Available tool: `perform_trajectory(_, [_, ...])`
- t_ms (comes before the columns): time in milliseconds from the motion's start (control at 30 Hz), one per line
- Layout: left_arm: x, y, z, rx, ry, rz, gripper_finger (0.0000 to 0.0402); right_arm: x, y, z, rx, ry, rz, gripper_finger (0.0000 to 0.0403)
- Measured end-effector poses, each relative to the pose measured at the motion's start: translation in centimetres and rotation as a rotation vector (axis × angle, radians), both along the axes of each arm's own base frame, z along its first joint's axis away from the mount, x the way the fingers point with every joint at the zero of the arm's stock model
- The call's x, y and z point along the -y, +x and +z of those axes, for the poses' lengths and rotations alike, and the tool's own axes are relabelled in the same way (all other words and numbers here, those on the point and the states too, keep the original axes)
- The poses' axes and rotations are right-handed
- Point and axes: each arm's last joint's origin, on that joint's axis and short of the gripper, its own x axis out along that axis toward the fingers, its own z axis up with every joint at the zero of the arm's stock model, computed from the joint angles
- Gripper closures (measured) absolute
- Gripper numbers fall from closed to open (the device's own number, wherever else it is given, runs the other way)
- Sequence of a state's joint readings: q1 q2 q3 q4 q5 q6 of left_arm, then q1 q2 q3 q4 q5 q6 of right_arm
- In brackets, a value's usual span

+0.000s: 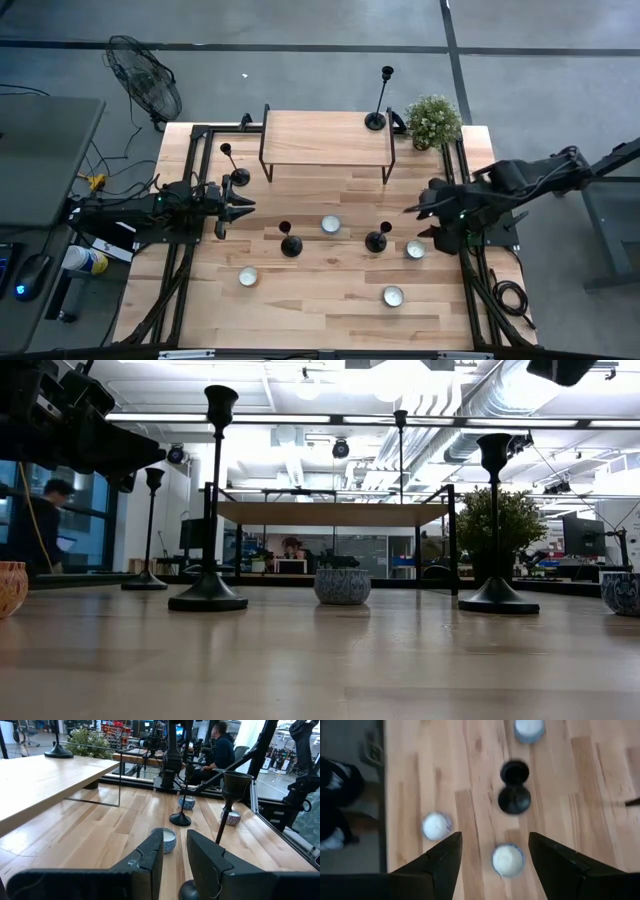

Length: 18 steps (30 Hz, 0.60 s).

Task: Pick & Place candle stick holders
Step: Put the black candle holder on the shelf

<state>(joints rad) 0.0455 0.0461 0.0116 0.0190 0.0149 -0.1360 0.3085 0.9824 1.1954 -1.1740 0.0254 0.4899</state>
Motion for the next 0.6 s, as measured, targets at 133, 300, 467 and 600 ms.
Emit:
perform_trajectory(133, [0.0,0.0,0.0,0.002,0.000,0.000,0.0318,1.4,-1.4,1.5,0.173,-0.050,-0.073,0.0181])
perform_trajectory(300, [0.0,0.0,0.1,0.011,0.000,0.000,0.0318,2.9,-3.0,3.0,0.347,-0.151,-0.181,0.0181])
perform_trajectory(467, [0.0,0.0,0.2,0.021,0.000,0.000,0.0318,3.8,-3.6,3.8,0.428,-0.198,-0.269,0.0181])
perform_trajectory(600, [0.0,0.0,1.0,0.107,-0.080,-0.018,0.0318,4.4,-3.5,4.1,0.469,-0.243,-0.333,0.0181])
